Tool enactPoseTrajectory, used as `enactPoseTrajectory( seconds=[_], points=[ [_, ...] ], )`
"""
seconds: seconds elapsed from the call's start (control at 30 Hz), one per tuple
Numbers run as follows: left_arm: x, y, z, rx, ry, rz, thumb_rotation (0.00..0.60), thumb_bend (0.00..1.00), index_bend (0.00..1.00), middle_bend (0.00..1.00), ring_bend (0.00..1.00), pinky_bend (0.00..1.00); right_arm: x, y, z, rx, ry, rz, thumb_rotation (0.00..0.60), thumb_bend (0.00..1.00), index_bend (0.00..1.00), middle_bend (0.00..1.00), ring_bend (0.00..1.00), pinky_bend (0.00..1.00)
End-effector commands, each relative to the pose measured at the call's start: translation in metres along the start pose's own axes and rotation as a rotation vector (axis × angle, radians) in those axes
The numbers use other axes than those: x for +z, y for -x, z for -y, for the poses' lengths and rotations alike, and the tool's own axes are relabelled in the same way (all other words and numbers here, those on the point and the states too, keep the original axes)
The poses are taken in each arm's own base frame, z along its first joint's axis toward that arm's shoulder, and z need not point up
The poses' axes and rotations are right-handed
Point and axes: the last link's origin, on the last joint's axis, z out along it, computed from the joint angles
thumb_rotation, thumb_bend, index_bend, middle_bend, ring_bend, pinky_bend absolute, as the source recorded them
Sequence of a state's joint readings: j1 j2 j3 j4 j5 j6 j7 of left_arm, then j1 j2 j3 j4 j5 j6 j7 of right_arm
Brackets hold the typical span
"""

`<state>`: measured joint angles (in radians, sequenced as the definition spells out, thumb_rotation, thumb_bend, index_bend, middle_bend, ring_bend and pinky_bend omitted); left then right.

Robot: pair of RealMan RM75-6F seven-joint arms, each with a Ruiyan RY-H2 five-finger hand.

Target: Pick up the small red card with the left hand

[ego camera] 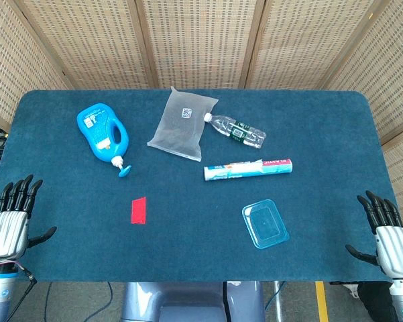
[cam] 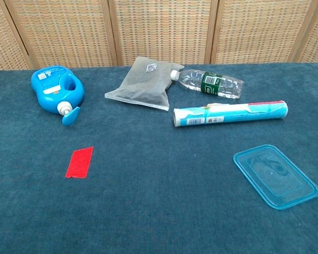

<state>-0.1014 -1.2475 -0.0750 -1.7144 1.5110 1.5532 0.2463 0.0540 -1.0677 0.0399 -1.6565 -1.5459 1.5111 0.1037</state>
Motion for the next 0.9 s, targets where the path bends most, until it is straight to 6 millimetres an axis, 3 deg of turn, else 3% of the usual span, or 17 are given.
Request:
enactPoseTrajectory(
  seconds=[0.03, 0.9],
  points=[
    [-0.0002, -0.0001, 0.0001, -0.001, 0.0, 0.001, 0.6, 0.09, 0.0, 0.0, 0.0, 0.0, -0.0002, -0.0003, 0.0, 0.002, -0.002, -0.003, 0.6, 0.0, 0.0, 0.0, 0.0, 0.0],
    [-0.0008, 0.0001, -0.0037, -0.028, 0.014, 0.011, 0.6, 0.09, 0.0, 0.0, 0.0, 0.0, 0.0004, 0.0026, 0.0018, -0.003, -0.01, 0.008, 0.6, 0.0, 0.0, 0.0, 0.0, 0.0]
  ],
)
